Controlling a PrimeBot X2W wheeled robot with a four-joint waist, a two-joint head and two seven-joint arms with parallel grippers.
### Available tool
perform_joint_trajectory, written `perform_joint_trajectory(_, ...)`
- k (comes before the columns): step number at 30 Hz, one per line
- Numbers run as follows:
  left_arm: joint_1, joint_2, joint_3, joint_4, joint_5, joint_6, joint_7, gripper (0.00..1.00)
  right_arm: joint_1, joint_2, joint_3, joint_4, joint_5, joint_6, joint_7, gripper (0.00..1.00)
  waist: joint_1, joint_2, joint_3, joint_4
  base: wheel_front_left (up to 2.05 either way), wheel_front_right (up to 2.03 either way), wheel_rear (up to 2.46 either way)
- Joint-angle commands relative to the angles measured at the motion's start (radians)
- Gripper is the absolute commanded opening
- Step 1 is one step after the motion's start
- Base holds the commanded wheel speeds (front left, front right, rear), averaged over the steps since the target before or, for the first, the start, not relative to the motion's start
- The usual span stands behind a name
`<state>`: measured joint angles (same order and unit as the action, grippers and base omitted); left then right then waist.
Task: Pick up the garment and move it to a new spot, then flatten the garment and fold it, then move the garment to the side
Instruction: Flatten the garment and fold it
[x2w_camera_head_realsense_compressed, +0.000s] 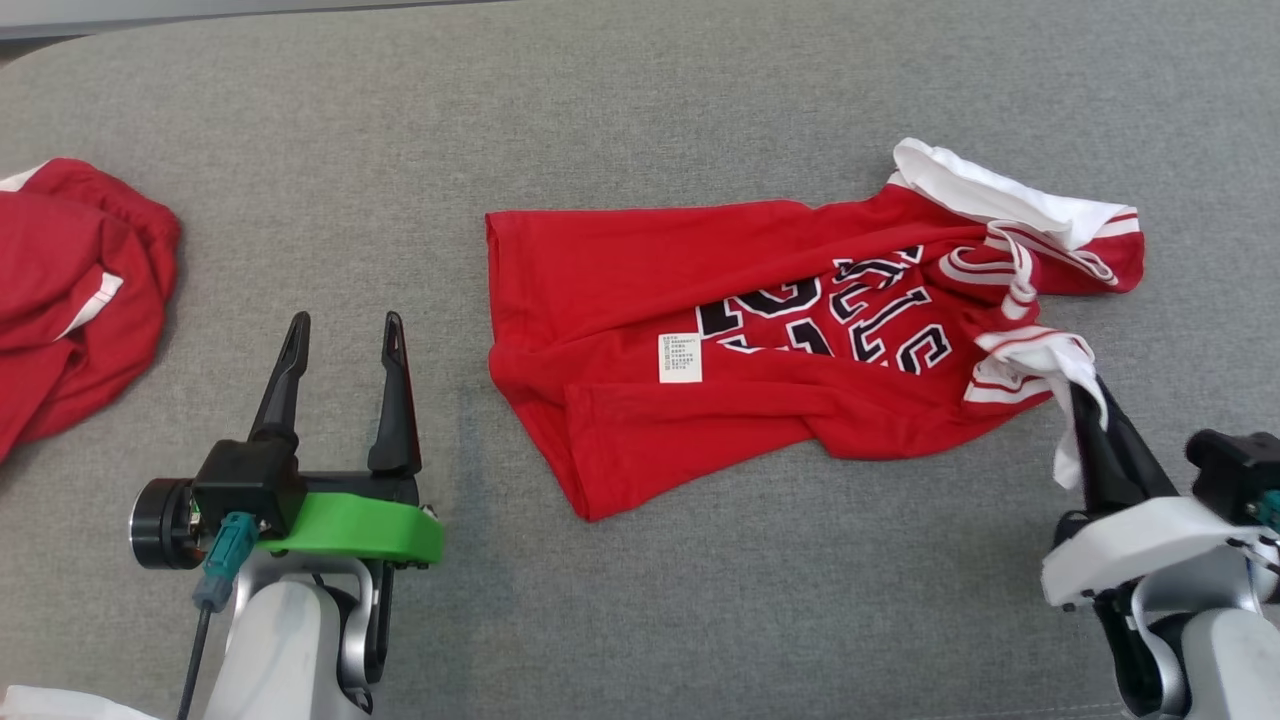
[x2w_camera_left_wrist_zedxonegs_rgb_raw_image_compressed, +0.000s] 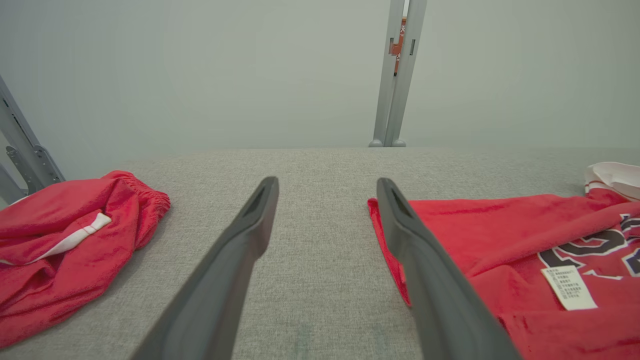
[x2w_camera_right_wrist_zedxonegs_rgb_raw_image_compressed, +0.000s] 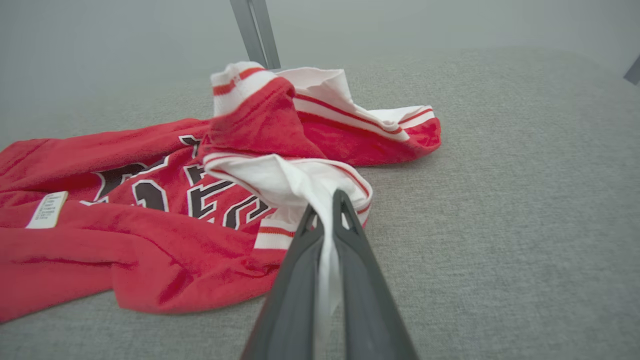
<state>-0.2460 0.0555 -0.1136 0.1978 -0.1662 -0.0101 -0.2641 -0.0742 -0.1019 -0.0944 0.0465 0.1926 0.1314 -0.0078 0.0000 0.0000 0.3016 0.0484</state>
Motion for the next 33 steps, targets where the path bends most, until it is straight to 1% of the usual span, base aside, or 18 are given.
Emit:
perform_joint_trajectory(1, 0.002, 0.006, 0.005, -0.003, 0.007, -0.002, 0.0, 1.0, 0.021, 0.012, -0.042, 0.007, 0.015, -0.001, -0.012, 0.0, 0.0, 0.0, -0.007, -0.015, 0.0, 0.0, 0.0)
perform_joint_trajectory(3, 0.007, 0.011, 0.009, -0.003, 0.009, -0.003, 0.0, 1.0, 0.034, 0.032, -0.087, 0.019, 0.039, -0.001, -0.023, 0.0, 0.0, 0.0, -0.01, -0.026, 0.0, 0.0, 0.0)
perform_joint_trajectory(6, 0.011, 0.016, 0.013, -0.004, 0.012, -0.003, 0.0, 1.0, 0.043, 0.043, -0.14, 0.055, 0.084, -0.001, -0.038, 0.0, 0.0, 0.0, -0.012, -0.042, 0.0, 0.0, 0.0)
perform_joint_trajectory(7, 0.01, 0.016, 0.013, -0.004, 0.013, -0.004, 0.0, 1.0, 0.041, 0.046, -0.155, 0.073, 0.105, -0.001, -0.043, 0.12, 0.0, 0.0, -0.011, -0.046, 0.0, 0.0, 0.0)
perform_joint_trajectory(8, 0.009, 0.017, 0.012, -0.004, 0.014, -0.006, 0.0, 1.0, 0.039, 0.048, -0.169, 0.089, 0.117, -0.001, -0.048, 0.47, 0.0, 0.0, -0.011, -0.049, 0.0, 0.0, 0.0)
perform_joint_trajectory(9, 0.008, 0.018, 0.011, -0.004, 0.015, -0.006, 0.0, 1.0, 0.029, 0.048, -0.186, 0.11, 0.144, -0.001, -0.056, 1.0, 0.0, 0.0, -0.011, -0.052, 0.0, 0.0, 0.0)
perform_joint_trajectory(13, 0.001, 0.02, 0.009, 0.0, 0.017, -0.007, 0.0, 1.0, -0.006, 0.05, -0.216, 0.164, 0.188, -0.001, -0.104, 1.0, 0.0, 0.0, -0.011, -0.057, 0.0, 0.0, 0.0)
perform_joint_trajectory(16, 0.001, 0.02, 0.009, 0.002, 0.016, -0.007, 0.0, 1.0, -0.015, 0.045, -0.207, 0.149, 0.179, -0.001, -0.159, 1.0, 0.0, 0.0, -0.013, -0.057, 0.0, 0.0, 0.0)
perform_joint_trajectory(19, 0.005, 0.019, 0.008, 0.005, 0.015, -0.007, 0.0, 1.0, -0.015, 0.011, -0.161, 0.104, 0.135, -0.001, -0.194, 1.0, 0.0, 0.0, -0.017, -0.055, 0.0, 0.0, 0.0)
perform_joint_trajectory(22, 0.014, 0.019, 0.01, 0.008, 0.012, -0.005, 0.0, 1.0, -0.004, -0.022, -0.093, 0.035, 0.073, -0.001, -0.216, 1.0, 0.0, 0.0, -0.027, -0.051, 0.0, 0.0, 0.0)
perform_joint_trajectory(26, 0.03, 0.019, 0.012, 0.011, 0.005, -0.005, 0.0, 1.0, 0.01, -0.059, -0.011, -0.045, 0.015, -0.001, -0.218, 1.0, 0.0, 0.0, -0.049, -0.045, 0.0, 0.0, 0.0)
perform_joint_trajectory(29, 0.044, 0.019, 0.012, 0.014, 0.004, -0.006, 0.0, 1.0, 0.022, -0.077, 0.034, -0.086, -0.006, -0.001, -0.202, 1.0, 0.0, 0.0, -0.07, -0.039, 0.0, 0.0, 0.0)
perform_joint_trajectory(33, 0.071, 0.02, 0.015, 0.015, -0.002, -0.003, 0.0, 1.0, 0.051, -0.074, 0.065, -0.122, -0.018, -0.001, -0.173, 1.0, 0.0, 0.0, -0.098, -0.032, 0.0, 0.0, 0.0)
